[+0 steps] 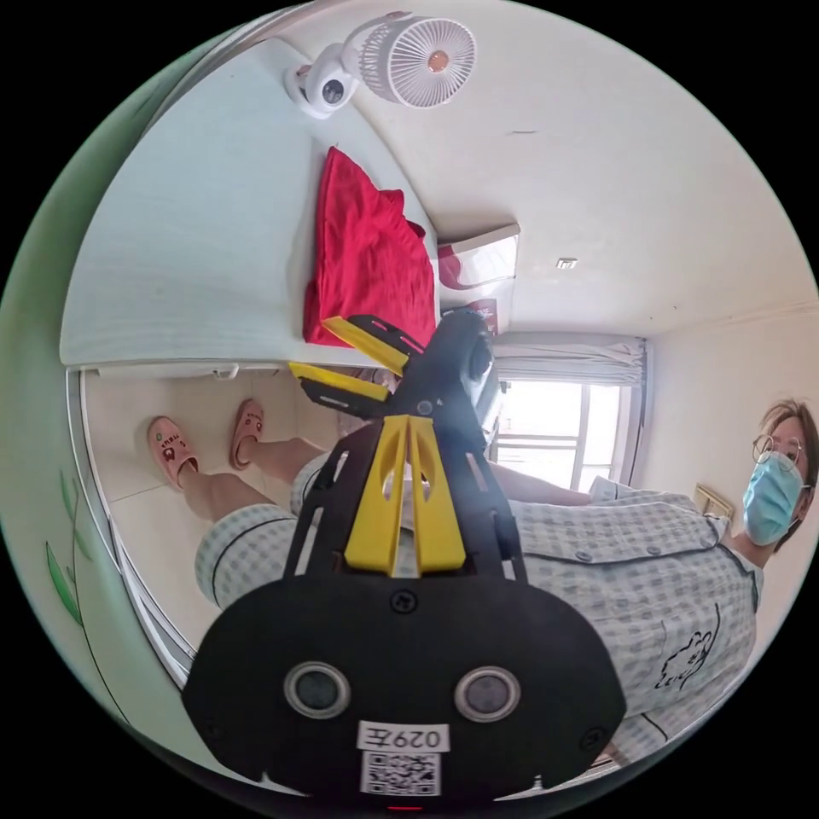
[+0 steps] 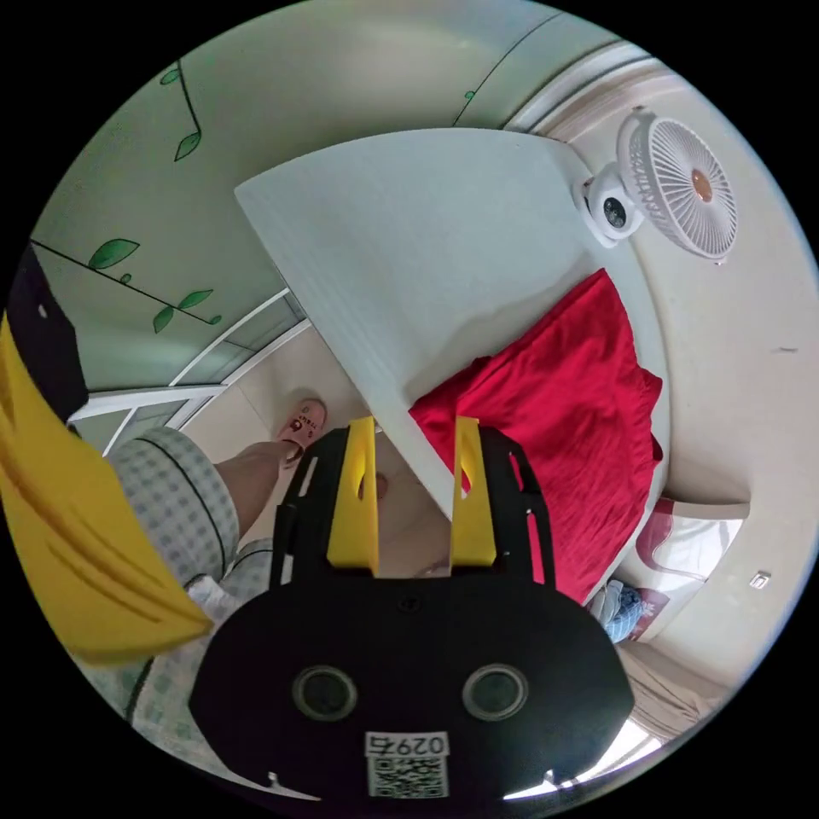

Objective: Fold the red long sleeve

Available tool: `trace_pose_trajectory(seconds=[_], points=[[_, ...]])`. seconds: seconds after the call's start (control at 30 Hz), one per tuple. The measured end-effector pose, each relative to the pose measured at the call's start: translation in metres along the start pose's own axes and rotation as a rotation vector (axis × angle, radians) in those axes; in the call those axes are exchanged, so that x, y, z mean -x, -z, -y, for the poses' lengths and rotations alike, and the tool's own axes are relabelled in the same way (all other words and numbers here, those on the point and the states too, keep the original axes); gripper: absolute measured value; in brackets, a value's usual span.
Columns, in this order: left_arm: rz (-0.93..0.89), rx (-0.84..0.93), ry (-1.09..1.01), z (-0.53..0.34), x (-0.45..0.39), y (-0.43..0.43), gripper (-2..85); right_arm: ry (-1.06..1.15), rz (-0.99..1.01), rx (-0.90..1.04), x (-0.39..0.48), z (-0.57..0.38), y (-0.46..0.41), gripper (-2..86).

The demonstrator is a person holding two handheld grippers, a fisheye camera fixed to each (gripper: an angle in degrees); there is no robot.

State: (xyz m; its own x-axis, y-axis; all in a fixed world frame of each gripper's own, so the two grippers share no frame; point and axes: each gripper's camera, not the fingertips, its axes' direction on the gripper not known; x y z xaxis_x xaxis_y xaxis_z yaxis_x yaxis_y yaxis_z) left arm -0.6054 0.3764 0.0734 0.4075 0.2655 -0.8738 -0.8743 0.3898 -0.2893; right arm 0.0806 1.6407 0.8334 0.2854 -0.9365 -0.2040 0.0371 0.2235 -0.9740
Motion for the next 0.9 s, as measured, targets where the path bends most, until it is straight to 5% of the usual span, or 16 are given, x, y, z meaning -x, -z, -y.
trace_pose_trajectory(seconds=[0.3, 0.4, 0.57, 0.73, 0.9], points=[[-0.012, -0.099, 0.030, -0.006, 0.018, 0.033, -1.0, 0.003, -0.002, -0.045, -0.001, -0.041, 0.001, 1.9], [0.028, -0.139, 0.041, -0.010, 0.016, 0.041, -1.0, -0.060, 0.249, -0.074, -0.042, -0.063, 0.000, 0.3], [0.021, -0.175, 0.068, -0.002, 0.013, 0.023, -1.0, -0.441, 0.666, -0.368, -0.207, -0.154, 0.014, -0.2], [0.026, -0.071, 0.026, 0.032, -0.006, -0.035, -1.0, -0.824, 0.795, -0.677, -0.359, -0.318, 0.005, -0.1], [0.089, 0.097, -0.038, 0.076, -0.037, -0.126, -0.9, -1.251, 0.763, -0.608, -0.439, -0.498, -0.098, -0.1]])
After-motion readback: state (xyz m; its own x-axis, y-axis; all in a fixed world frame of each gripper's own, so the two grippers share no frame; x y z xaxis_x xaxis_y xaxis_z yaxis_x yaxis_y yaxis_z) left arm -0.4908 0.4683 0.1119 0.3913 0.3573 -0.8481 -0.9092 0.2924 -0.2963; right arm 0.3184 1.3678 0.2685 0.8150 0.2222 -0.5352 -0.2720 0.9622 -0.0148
